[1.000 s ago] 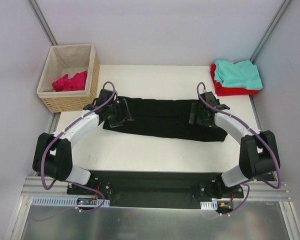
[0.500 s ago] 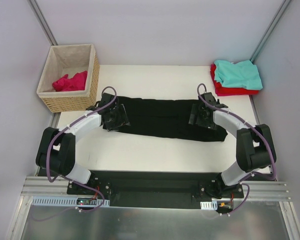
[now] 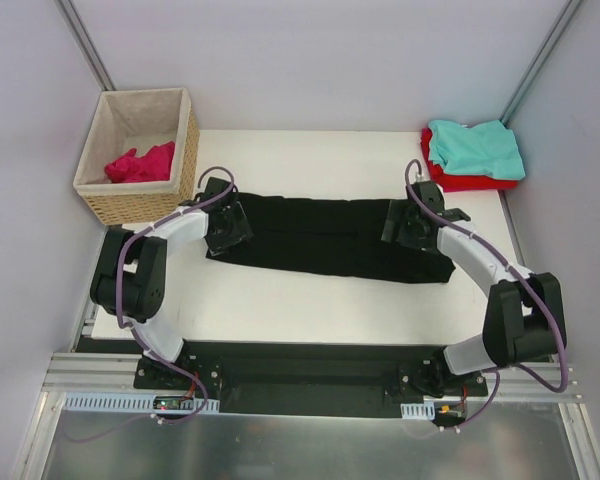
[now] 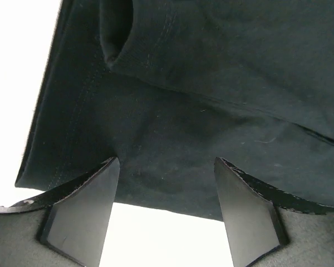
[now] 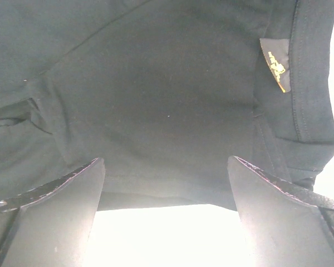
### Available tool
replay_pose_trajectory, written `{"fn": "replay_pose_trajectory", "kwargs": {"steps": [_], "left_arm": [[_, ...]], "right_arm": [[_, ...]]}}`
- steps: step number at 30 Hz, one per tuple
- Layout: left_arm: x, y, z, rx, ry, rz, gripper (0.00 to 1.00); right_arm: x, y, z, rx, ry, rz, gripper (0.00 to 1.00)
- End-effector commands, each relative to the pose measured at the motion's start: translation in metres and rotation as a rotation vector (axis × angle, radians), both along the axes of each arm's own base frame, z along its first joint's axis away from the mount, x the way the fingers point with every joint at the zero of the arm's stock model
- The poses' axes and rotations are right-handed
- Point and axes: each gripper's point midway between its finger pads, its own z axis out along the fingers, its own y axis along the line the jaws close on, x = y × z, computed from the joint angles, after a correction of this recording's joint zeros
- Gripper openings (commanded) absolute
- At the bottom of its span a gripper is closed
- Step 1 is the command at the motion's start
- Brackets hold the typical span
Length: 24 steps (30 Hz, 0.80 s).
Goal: Fold and stack the t-shirts
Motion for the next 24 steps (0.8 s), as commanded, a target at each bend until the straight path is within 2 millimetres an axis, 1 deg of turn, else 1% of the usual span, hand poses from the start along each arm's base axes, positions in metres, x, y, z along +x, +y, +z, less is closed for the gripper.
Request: {"fn": "replay_pose_trajectory", "kwargs": {"steps": [1, 4, 5, 8, 9, 11, 13, 14, 16, 17, 19, 20, 21, 23, 24], "left_arm": [[0.006, 0.004, 0.001, 0.025, -0.009, 0.0, 0.69], [0.0, 0.004, -0.002, 0.02, 0.003, 0.0, 0.69], [-0.004, -0.001, -0.002, -0.013, 0.017, -0.011, 0.69], [-0.019, -0.005, -0.005, -0.036, 0.039, -0.01, 0.68], [-0.029, -0.004, -0.008, -0.036, 0.049, -0.013, 0.68], [-0.041, -0.006, -0.011, -0.037, 0.06, -0.015, 0.68], [-0.059, -0.007, -0.016, -0.045, 0.076, -0.022, 0.68], [-0.078, -0.011, -0.019, -0.05, 0.082, -0.032, 0.68], [-0.089, -0.014, -0.019, -0.061, 0.086, -0.033, 0.68], [-0.101, -0.018, -0.02, -0.067, 0.088, -0.048, 0.68], [-0.112, -0.025, -0.02, -0.087, 0.09, -0.051, 0.68], [-0.121, -0.027, -0.023, -0.089, 0.101, -0.057, 0.68], [-0.129, -0.038, -0.02, -0.094, 0.09, -0.097, 0.68], [-0.142, -0.047, -0.021, -0.102, 0.097, -0.105, 0.68], [-0.151, -0.056, -0.021, -0.1, 0.099, -0.142, 0.68]], "right_arm": [[0.004, -0.001, 0.028, 0.016, -0.062, 0.01, 0.96], [0.004, -0.002, 0.03, 0.018, -0.067, 0.008, 0.96], [0.004, 0.0, 0.03, 0.022, -0.066, 0.011, 0.96], [0.003, 0.0, 0.033, 0.027, -0.069, 0.011, 0.96], [0.004, 0.0, 0.034, 0.027, -0.074, 0.01, 0.96], [0.002, 0.0, 0.037, 0.029, -0.079, 0.009, 0.96], [0.0, -0.001, 0.039, 0.028, -0.082, 0.009, 0.96], [-0.001, -0.002, 0.041, 0.029, -0.085, 0.006, 0.96], [-0.003, -0.002, 0.043, 0.036, -0.091, 0.004, 0.96], [-0.004, -0.001, 0.044, 0.039, -0.093, 0.002, 0.96], [-0.007, -0.001, 0.046, 0.047, -0.102, 0.001, 0.96], [-0.008, -0.001, 0.047, 0.051, -0.103, -0.002, 0.96], [-0.009, -0.001, 0.046, 0.055, -0.099, -0.001, 0.96], [-0.013, 0.001, 0.045, 0.066, -0.097, -0.003, 0.96], [-0.014, 0.001, 0.044, 0.067, -0.097, -0.003, 0.96]]}}
